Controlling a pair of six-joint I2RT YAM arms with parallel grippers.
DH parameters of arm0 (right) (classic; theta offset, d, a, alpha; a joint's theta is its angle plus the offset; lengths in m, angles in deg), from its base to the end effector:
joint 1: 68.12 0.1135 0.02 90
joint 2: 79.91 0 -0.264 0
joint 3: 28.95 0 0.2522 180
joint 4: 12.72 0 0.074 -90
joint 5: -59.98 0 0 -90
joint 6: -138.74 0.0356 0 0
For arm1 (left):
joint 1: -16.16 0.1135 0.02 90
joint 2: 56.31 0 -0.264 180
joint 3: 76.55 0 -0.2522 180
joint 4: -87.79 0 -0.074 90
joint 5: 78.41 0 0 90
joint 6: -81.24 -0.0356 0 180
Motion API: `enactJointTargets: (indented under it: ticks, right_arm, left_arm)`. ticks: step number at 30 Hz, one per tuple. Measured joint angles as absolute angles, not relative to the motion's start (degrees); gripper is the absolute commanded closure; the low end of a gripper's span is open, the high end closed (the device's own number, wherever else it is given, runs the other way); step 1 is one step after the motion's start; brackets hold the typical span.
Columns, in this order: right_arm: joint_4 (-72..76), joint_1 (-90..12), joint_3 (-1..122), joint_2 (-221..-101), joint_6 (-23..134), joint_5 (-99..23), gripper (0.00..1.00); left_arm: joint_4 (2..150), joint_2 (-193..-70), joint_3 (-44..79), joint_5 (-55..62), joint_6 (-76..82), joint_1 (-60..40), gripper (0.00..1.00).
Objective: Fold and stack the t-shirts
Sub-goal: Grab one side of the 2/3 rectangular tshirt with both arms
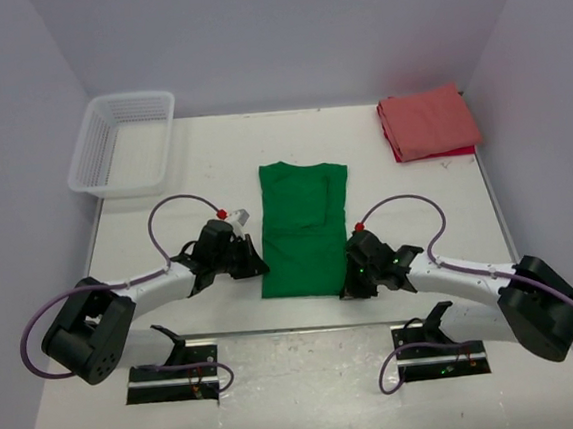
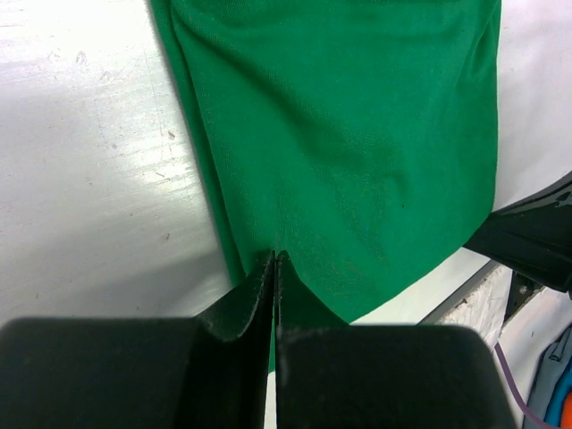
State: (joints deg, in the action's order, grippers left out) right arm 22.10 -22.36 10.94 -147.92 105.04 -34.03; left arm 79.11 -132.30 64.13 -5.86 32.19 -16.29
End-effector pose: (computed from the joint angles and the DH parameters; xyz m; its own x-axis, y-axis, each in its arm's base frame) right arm 0.1331 0.1403 0.1419 -0.9578 0.2061 -0.2006 0.1080 0.9043 0.4130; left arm 0.1919 -0.1347 0.1422 -0.9055 -0.1652 -0.3910 0.1275 0.7728 -0.6217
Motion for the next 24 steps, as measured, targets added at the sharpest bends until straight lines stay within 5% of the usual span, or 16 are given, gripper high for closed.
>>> enactJointTargets:
  ticks: [9,16,24]
  right_arm:
    - [16.3,-16.8,15.8,-156.4,109.5,-31.4,1.00]
    - [32.8,-3.9,19.8,-149.5,115.6,-23.4,1.00]
    - [45.6,-2.0,24.6,-142.3,119.7,-17.3,0.94]
  left_arm:
    - [79.1,-133.0,64.4,-6.1,32.2,-16.3,1.00]
    - [78.7,-132.3,65.2,-6.1,32.2,-16.3,1.00]
    - [79.3,-132.1,67.1,-6.0,32.2,-16.3,1.00]
